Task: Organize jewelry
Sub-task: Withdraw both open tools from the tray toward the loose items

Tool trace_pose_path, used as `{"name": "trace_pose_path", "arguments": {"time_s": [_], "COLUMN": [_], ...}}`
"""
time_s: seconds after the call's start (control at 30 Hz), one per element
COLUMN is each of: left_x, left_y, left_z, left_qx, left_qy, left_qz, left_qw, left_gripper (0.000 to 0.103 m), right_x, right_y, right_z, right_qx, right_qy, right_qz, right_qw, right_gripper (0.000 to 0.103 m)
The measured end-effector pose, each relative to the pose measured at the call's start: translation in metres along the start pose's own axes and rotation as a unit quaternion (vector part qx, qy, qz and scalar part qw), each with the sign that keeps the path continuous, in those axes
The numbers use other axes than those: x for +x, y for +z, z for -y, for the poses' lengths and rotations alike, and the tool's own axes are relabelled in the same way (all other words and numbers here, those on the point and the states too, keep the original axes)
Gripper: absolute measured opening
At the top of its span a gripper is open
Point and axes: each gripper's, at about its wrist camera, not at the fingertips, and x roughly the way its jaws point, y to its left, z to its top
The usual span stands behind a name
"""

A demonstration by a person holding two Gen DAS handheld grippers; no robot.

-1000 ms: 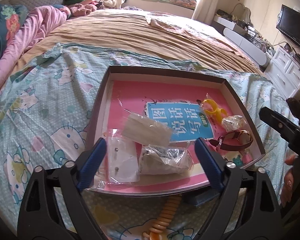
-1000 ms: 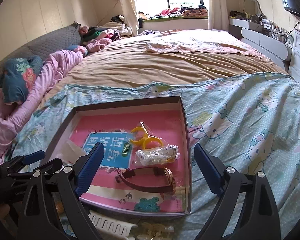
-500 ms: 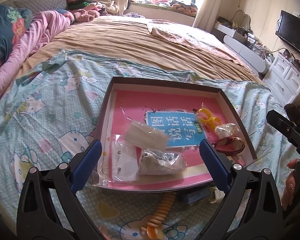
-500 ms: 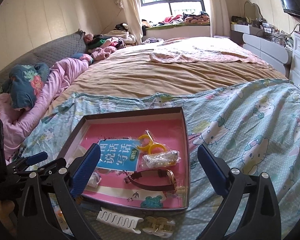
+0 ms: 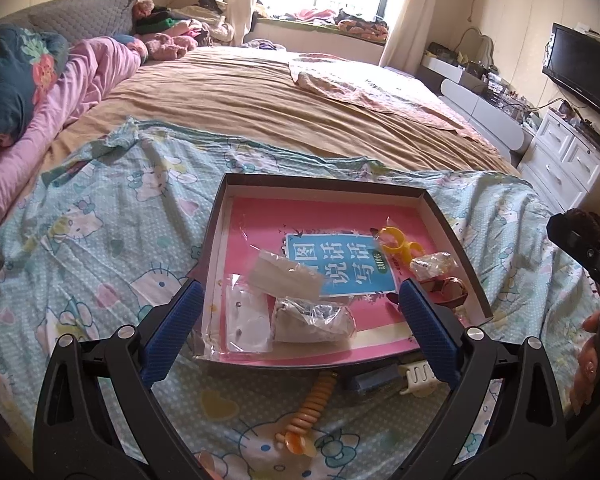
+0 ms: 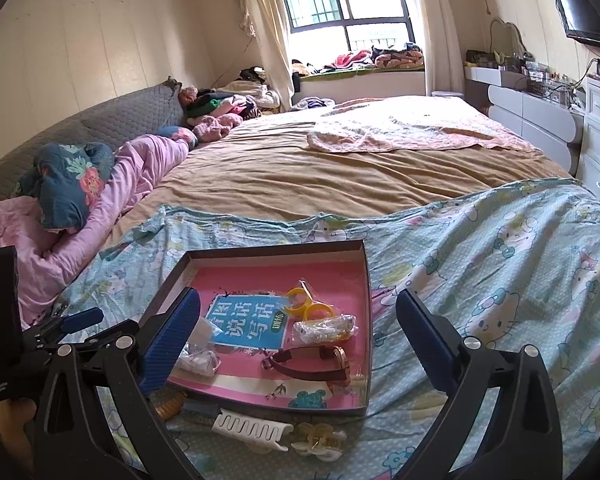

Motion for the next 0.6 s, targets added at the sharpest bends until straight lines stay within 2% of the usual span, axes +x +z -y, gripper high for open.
{"name": "trace_pose_path", "arguments": {"time_s": [0.6], "left_x": [-0.032], "left_y": [-0.007], "left_z": [0.012], "left_qx": [0.009], "left_qy": [-0.002], "left_qz": [0.014], "left_qw": [0.9999], "left_gripper": [0.093], "right_x": [-0.033], "right_y": [-0.009], "right_z": [-0.001], "right_qx": [-0.012], "right_qy": [0.008], "right_qz": [0.009], "right_qw": [1.000], "right_gripper": [0.098]}}
